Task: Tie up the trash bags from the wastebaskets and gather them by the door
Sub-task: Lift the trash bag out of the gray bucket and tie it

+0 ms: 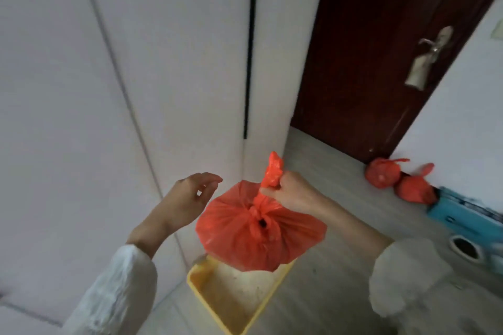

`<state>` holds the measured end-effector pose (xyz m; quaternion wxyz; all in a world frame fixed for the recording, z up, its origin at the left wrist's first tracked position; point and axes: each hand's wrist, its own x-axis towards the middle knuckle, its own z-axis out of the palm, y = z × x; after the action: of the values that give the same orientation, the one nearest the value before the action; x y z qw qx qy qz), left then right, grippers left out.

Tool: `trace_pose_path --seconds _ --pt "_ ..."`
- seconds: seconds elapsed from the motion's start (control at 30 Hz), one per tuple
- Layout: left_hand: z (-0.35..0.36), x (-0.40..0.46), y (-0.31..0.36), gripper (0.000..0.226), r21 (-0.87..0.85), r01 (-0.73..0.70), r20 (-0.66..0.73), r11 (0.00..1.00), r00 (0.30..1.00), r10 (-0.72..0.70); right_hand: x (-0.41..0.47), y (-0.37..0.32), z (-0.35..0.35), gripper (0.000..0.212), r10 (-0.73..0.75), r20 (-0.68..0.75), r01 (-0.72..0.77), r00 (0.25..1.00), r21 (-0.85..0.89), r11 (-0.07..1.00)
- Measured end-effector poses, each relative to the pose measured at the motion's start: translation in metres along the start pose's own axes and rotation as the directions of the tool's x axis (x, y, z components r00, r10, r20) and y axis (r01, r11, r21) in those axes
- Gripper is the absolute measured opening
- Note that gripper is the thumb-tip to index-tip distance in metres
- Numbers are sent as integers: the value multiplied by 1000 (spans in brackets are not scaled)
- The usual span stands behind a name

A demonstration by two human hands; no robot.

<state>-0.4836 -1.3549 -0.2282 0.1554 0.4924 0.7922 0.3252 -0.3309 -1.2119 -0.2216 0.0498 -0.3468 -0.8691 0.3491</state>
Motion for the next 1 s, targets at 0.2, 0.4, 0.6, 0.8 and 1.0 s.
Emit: trace_pose_path --seconds 0.2,0.4,0.6,0.8,1.0 --pt "117 144 114 26 -20 -182 196 983 963 183 35 150 -144 30 224 -154 -215 962 72 974" --pt "217 269 184 29 -26 -303 307 952 904 296 67 278 -244 31 423 -275 -397 863 147 906" --pt "334 406 251 29 -90 -352 436 932 827 354 113 410 -327 29 545 -405 -509 734 203 837" --pt "431 510 319 26 -140 -371 558 918 736 383 145 510 -396 31 677 -380 -630 630 260 732" --pt "541 592 385 26 -159 -331 634 930 688 353 187 630 -464 27 771 -342 -682 537 363 635"
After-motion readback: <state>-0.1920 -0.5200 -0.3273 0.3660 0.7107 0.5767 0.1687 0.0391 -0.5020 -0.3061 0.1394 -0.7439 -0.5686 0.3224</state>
